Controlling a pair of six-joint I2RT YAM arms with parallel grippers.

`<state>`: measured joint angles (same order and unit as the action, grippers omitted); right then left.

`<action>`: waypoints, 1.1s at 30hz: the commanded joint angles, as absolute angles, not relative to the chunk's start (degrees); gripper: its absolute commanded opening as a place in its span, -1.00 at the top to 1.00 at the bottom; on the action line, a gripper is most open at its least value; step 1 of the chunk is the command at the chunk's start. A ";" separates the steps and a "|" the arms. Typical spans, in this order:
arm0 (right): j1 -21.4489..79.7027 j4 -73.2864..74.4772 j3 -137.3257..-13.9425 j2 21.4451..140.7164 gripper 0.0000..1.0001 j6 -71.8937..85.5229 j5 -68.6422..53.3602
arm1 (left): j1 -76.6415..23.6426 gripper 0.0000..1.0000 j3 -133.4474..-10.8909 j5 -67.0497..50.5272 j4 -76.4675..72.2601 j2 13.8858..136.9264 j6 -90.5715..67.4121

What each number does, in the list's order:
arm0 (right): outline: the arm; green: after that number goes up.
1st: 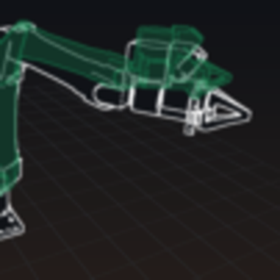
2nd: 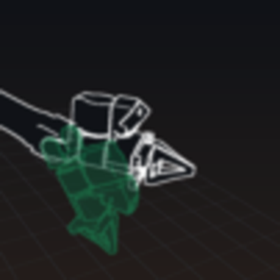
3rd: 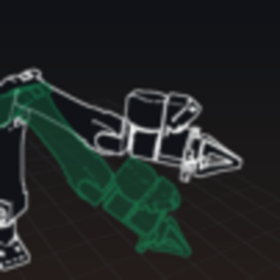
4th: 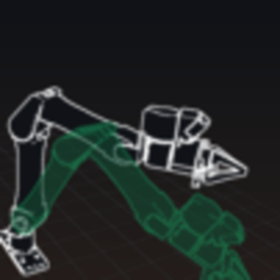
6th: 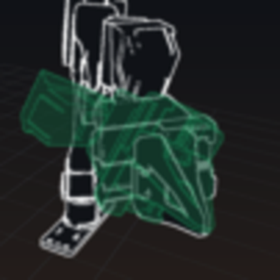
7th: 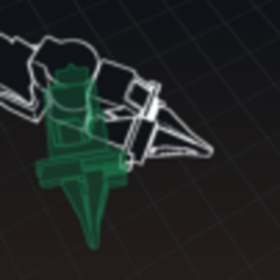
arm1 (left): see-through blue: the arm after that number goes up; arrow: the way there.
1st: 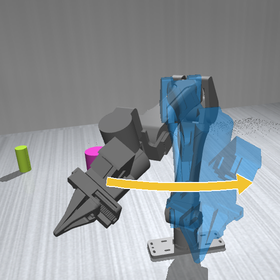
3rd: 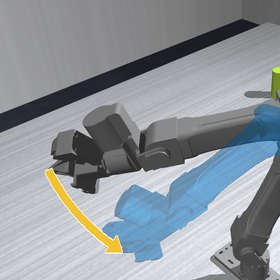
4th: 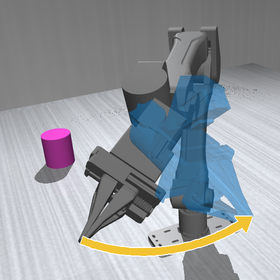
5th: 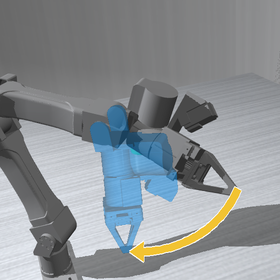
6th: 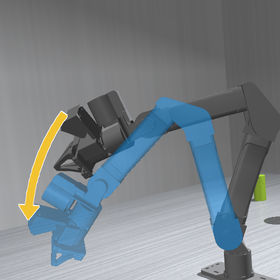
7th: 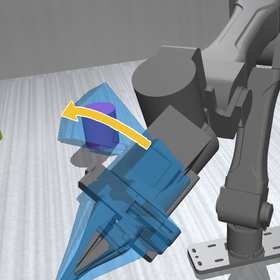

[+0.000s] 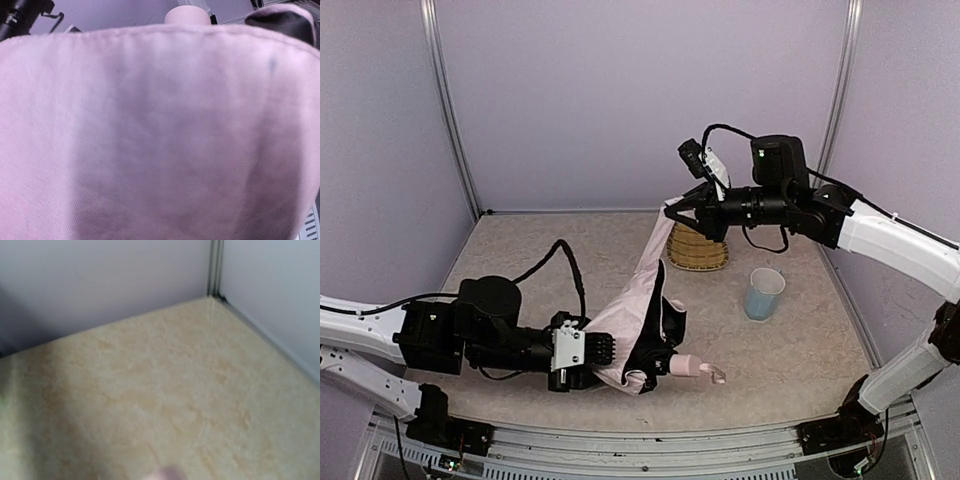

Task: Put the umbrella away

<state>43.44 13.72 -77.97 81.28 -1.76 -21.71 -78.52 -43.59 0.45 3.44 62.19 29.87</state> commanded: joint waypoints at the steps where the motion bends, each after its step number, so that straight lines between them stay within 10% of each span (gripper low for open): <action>1: 41.13 14.93 -74.03 84.26 0.59 -3.05 -26.41 | -76.08 1.00 -46.00 -6.17 -4.37 55.44 25.84; 6: 41.13 11.06 -64.05 80.55 0.06 -1.44 -32.01 | -70.74 1.00 -49.29 -9.91 -0.29 54.14 18.68; 20: 42.34 -9.72 -43.22 70.68 -0.42 1.68 -43.77 | -70.04 1.00 -53.22 -17.57 5.01 53.56 15.08; 33: 53.01 -15.16 -50.60 81.67 -0.87 -9.86 -47.33 | -69.96 1.00 -59.49 -31.45 10.73 58.02 19.68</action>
<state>52.25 -15.66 -46.09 78.52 -6.22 -45.98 -70.11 -56.12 -27.07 10.85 57.45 18.00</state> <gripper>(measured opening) 0.895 0.485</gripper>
